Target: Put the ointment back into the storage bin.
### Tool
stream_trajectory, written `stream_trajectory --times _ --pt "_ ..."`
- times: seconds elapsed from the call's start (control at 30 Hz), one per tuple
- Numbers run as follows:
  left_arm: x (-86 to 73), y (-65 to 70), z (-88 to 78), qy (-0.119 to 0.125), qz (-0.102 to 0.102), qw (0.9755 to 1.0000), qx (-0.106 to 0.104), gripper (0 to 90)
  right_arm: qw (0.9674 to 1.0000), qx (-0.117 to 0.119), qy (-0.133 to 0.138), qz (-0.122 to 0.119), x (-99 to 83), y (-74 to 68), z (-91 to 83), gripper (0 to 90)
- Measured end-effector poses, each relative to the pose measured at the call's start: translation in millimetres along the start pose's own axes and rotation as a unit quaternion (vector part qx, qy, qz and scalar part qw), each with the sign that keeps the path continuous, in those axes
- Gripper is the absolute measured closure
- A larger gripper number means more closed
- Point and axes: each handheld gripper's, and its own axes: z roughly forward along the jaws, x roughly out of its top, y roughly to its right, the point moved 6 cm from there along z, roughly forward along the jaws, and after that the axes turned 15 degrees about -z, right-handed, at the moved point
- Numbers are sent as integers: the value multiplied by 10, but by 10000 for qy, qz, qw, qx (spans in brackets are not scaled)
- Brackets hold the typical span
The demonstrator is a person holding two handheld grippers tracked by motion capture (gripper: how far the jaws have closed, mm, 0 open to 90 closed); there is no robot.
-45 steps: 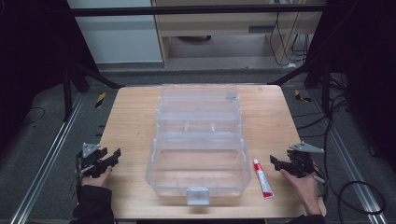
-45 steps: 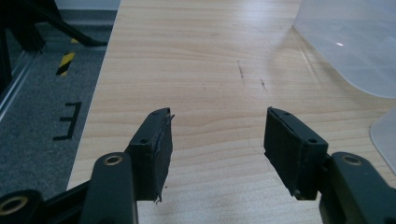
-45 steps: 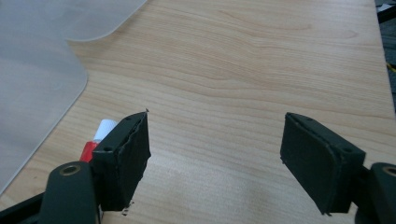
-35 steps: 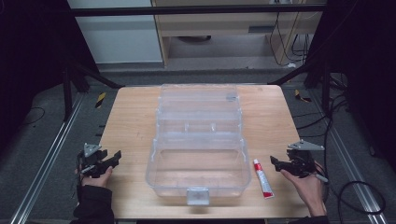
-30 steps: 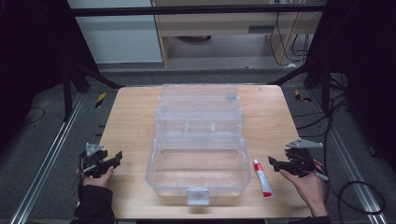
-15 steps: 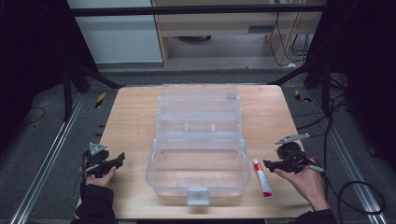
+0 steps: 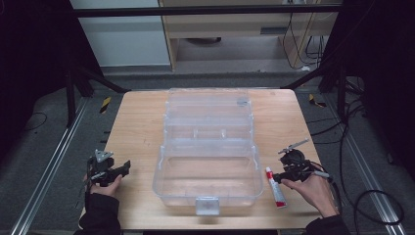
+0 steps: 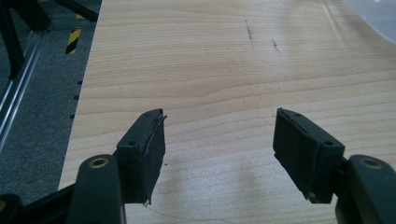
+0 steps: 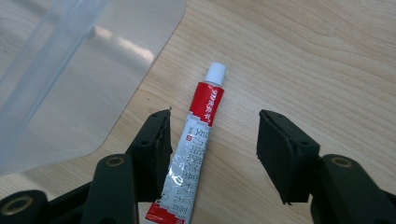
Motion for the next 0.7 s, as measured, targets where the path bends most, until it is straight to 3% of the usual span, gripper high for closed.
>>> stream_trajectory --times 0.4,0.7 --pt "-3 15 1 -6 68 10000 -15 338 9988 123 -472 -54 1 -56 168 520" --pt "-8 18 4 -39 89 10000 -4 345 9979 190 -612 -53 23 -51 274 552"
